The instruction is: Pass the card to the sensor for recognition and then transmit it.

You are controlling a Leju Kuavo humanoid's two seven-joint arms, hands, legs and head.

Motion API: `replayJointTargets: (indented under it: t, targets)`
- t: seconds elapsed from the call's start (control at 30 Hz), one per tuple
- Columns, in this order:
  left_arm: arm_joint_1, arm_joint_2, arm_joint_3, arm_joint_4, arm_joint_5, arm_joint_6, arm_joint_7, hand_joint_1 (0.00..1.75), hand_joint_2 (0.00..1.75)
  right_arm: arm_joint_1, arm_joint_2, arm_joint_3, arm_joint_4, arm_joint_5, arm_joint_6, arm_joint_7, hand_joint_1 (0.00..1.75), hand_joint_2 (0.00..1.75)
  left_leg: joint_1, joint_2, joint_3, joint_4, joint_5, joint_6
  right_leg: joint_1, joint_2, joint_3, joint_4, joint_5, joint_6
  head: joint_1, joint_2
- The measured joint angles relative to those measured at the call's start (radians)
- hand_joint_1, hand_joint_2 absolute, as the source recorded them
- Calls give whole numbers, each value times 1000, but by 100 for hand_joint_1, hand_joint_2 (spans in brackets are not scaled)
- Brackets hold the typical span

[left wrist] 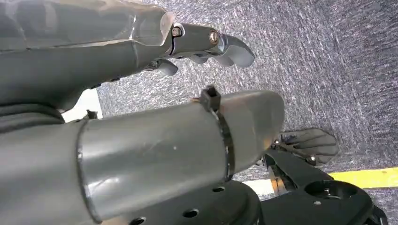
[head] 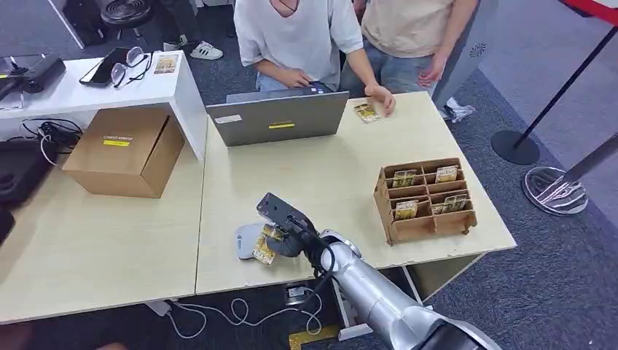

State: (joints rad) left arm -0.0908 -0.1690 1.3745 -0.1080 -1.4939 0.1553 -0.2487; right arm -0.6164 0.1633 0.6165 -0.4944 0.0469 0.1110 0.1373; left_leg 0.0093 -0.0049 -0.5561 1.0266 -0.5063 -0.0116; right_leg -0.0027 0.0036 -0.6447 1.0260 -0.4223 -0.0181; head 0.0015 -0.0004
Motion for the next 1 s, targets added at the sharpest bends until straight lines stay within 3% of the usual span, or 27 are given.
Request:
replayJointTargets:
  t: [1.0]
  targets:
    - [-1,0,16,0,2,-6,19,0,0,-5,24,1,26,10,-59,9,175,175,0,0,0,0,0,0,0,0,0,0,0,0,0,0]
